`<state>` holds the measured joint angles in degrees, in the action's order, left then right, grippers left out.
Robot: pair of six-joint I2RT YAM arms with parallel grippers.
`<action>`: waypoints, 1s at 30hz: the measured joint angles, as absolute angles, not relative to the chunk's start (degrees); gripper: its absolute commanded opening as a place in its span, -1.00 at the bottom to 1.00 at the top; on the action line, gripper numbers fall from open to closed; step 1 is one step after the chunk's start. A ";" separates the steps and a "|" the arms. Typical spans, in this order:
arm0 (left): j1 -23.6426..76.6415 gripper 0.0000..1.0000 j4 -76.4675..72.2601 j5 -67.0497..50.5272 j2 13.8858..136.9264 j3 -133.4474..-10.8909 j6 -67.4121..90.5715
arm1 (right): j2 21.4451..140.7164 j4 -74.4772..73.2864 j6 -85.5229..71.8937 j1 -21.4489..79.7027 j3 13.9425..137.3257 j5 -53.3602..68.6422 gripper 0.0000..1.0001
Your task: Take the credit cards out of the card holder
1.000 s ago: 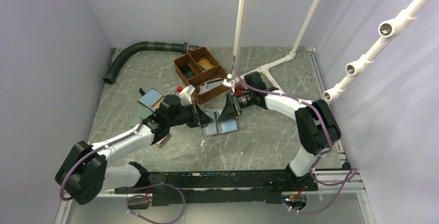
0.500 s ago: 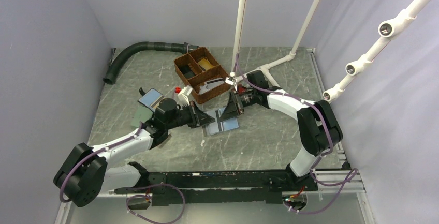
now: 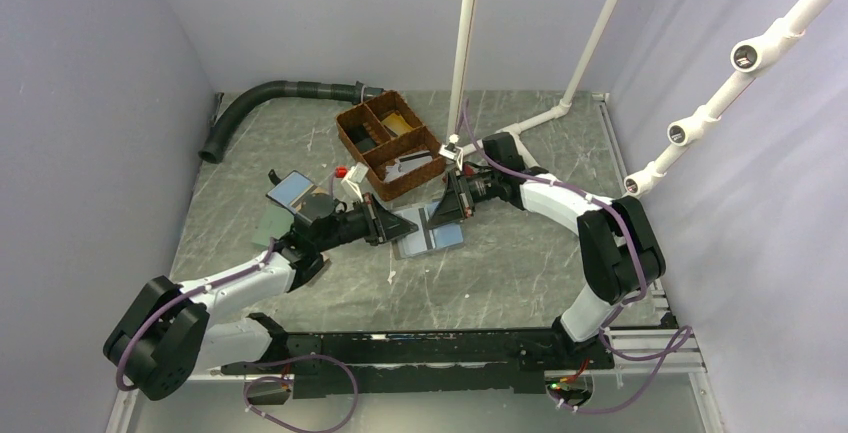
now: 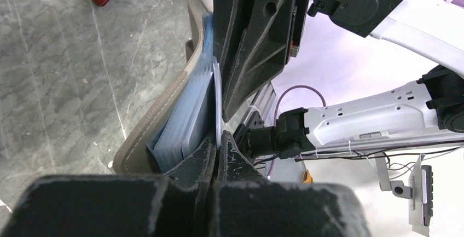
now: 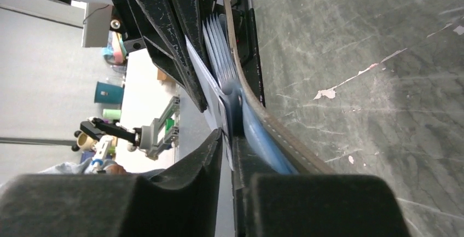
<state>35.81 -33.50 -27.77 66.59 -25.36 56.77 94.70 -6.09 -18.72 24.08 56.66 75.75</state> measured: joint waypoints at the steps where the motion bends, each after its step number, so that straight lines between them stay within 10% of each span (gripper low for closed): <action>1: 35.81 -0.98 -33.80 -27.79 66.59 -25.26 56.86 | 94.70 -5.78 -19.03 24.03 56.53 75.75 -0.94; 12: 35.18 -0.58 -35.35 -27.97 66.43 -24.23 59.07 | 94.70 -3.36 -20.47 24.71 55.75 78.06 -1.00; 30: 31.18 -0.69 -45.82 -34.37 68.47 -20.12 64.27 | 94.72 -7.09 -12.58 24.03 55.53 80.03 -1.00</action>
